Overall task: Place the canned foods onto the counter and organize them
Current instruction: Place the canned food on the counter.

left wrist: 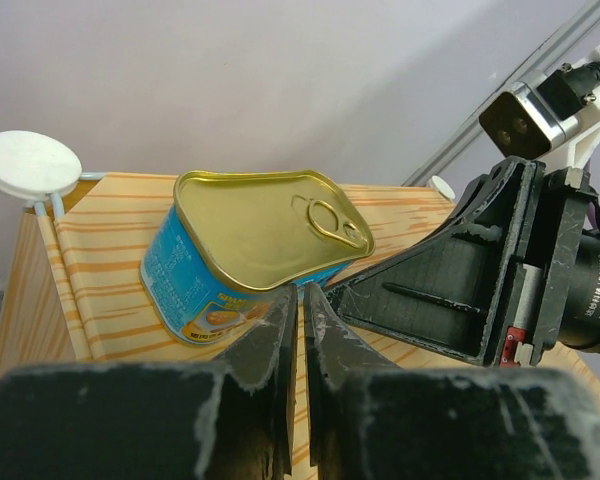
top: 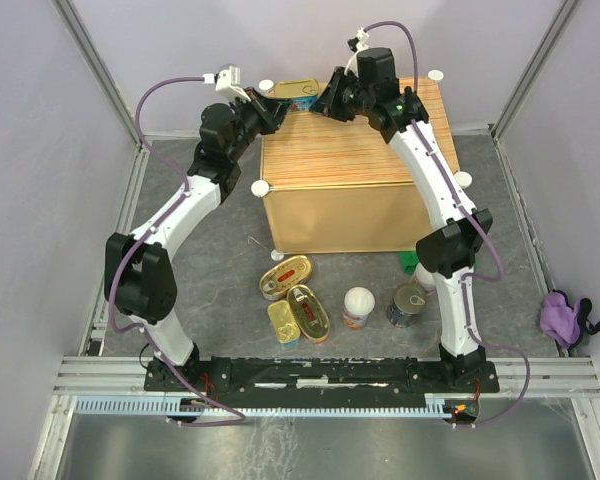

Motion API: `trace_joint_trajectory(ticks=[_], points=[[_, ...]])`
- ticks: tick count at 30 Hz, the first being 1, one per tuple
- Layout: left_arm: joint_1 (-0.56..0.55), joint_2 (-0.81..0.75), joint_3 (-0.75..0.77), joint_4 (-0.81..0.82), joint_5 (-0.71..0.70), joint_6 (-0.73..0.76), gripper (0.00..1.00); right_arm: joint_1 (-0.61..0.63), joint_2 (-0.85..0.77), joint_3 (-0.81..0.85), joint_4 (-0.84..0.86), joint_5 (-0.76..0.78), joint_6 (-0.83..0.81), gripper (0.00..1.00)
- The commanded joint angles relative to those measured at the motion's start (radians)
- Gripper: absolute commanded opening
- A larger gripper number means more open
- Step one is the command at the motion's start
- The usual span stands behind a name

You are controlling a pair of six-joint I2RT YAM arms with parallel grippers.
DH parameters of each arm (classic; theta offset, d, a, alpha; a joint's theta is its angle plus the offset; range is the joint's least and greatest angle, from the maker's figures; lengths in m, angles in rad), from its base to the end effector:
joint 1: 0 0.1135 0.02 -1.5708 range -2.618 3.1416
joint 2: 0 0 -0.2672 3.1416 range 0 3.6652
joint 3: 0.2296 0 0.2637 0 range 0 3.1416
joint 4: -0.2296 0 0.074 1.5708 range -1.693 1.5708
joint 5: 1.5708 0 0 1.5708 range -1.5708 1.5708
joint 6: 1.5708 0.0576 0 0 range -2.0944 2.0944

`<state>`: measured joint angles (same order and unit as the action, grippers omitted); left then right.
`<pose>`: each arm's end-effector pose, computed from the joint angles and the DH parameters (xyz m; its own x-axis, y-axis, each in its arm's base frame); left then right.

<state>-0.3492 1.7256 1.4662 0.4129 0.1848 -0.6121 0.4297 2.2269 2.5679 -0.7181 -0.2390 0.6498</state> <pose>0.4229 -0.1652 0.3896 -0.1737 -0.5378 -0.8250 0.4975 0.6750 -0.5448 0.4723 0.2314 0.4198 -0.6325 0.3568 -0.6875 -0.2790 0.7231 0.6319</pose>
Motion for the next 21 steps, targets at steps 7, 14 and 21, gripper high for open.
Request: trace_joint_trajectory(ticks=[7,14,21], points=[[-0.003,-0.07,-0.009,0.028,-0.031,0.023,0.16,-0.003,-0.088,-0.043,0.024,-0.002,-0.025,0.19],[-0.004,-0.197,-0.099,0.04,-0.068,0.016,0.21,0.0,-0.244,-0.195,0.005,0.033,-0.067,0.22],[-0.006,-0.333,-0.189,0.036,-0.093,0.017,0.25,0.007,-0.411,-0.315,-0.087,0.107,-0.153,0.9]])
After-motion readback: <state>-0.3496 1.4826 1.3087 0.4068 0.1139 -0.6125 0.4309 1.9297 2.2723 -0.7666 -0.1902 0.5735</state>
